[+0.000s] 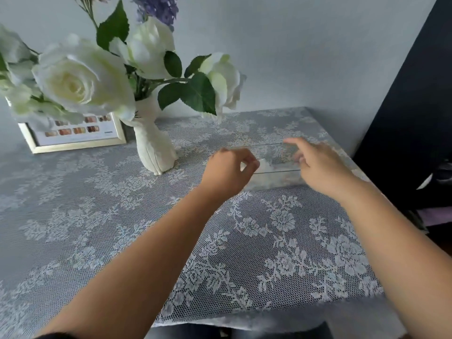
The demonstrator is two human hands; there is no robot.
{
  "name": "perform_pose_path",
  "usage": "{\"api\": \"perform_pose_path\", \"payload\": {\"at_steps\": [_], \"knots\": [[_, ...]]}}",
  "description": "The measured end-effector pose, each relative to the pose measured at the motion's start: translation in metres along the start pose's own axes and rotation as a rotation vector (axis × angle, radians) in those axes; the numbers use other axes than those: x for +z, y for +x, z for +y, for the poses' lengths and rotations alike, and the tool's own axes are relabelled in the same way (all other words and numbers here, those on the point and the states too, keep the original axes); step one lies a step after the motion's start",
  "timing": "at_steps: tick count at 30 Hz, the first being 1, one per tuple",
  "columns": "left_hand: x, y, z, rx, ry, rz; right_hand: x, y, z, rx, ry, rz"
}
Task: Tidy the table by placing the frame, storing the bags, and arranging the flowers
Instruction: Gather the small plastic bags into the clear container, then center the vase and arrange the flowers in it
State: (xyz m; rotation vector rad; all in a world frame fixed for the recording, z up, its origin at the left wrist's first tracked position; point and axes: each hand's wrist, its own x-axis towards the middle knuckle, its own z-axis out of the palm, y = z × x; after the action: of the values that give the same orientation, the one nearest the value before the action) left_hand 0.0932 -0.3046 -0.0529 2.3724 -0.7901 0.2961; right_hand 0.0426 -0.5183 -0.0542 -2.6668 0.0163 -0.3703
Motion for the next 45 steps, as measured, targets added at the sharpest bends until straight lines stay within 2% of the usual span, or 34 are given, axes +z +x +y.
{"api": "perform_pose_path", "payload": {"at_steps": [5, 9, 14, 16, 21, 30, 32, 35, 38, 41, 45], "knots": [[-0.001, -0.008, -0.016, -0.029, -0.017, 0.030, 0.004, -0.005, 0.022, 0.037, 0.063, 0.220], [-0.003, -0.017, -0.029, -0.102, -0.110, 0.056, 0.007, -0.010, 0.039, 0.189, 0.275, 0.215], [-0.006, -0.028, -0.036, -0.312, -0.401, -0.181, 0.024, -0.012, 0.047, 0.313, 0.533, 0.198], [-0.004, -0.031, -0.034, -0.348, -0.440, -0.214, 0.029, -0.014, 0.048, 0.355, 0.638, 0.204], [0.006, -0.033, -0.032, -0.335, -0.423, -0.172, 0.027, -0.019, 0.050, 0.352, 0.691, 0.277], [0.013, -0.035, -0.025, -0.293, -0.472, -0.188, 0.019, -0.022, 0.053, 0.346, 0.623, 0.316], [0.010, -0.035, -0.026, -0.295, -0.476, -0.174, 0.019, -0.022, 0.050, 0.341, 0.580, 0.371], [-0.001, -0.036, -0.033, -0.280, -0.432, -0.112, 0.010, -0.025, 0.032, 0.230, 0.411, 0.495], [-0.023, -0.041, -0.047, -0.207, -0.369, -0.031, -0.002, -0.027, -0.007, -0.053, 0.253, 0.575], [-0.048, -0.053, -0.070, -0.193, -0.298, 0.036, -0.003, -0.025, -0.054, -0.328, 0.261, 0.471], [-0.074, -0.072, -0.108, -0.323, -0.303, 0.135, 0.016, -0.017, -0.111, -0.478, 0.355, 0.244]]}}
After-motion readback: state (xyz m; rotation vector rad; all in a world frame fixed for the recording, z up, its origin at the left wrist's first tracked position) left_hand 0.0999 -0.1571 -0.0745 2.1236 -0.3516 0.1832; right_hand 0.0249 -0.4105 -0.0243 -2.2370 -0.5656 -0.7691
